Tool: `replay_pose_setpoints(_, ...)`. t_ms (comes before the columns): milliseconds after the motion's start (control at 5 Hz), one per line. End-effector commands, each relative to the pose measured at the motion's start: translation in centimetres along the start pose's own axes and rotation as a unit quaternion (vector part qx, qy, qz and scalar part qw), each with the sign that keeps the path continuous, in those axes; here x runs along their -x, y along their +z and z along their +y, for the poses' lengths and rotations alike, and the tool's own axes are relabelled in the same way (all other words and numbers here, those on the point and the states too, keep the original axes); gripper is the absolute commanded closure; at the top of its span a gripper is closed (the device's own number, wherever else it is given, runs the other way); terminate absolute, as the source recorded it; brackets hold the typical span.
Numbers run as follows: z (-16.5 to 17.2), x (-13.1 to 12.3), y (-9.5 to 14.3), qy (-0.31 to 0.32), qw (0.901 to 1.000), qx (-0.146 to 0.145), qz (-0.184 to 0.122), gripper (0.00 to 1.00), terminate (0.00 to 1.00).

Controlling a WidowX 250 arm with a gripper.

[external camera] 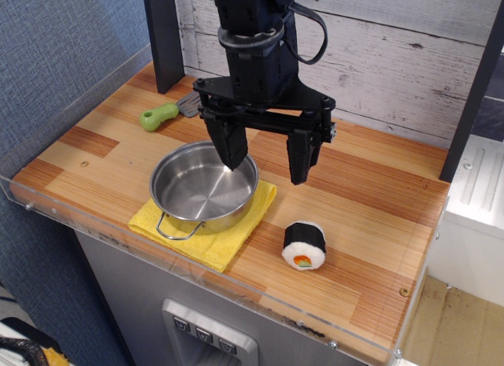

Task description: Place the sushi in the pot.

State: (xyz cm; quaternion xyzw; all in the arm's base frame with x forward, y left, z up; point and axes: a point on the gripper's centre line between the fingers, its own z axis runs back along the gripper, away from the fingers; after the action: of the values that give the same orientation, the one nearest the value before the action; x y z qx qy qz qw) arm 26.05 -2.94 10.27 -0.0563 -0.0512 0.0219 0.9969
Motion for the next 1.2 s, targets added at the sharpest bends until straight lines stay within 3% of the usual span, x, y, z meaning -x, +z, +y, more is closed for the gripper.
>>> replay_pose_setpoints(0,0.0,0.0,0.0,0.0,1.0,0.0,0.0,0.0,0.0)
replay_pose_setpoints(200,-1.9,0.0,-0.1,0.001,0.9996,0.018,-0.02,0.0,0.0)
replay_pose_setpoints(400,-4.5,-0.3,-0.5,0.002,0.9994,0.011,-0.034,0.0,0.0)
replay_pose_setpoints(600,-6.3,-0.1,-1.2,-0.003,0.9991,-0.01,-0.042,0.0,0.0)
replay_pose_setpoints(1000,-5.2,0.7,-5.0,0.004,0.9982,-0.059,-0.009,0.0,0.0)
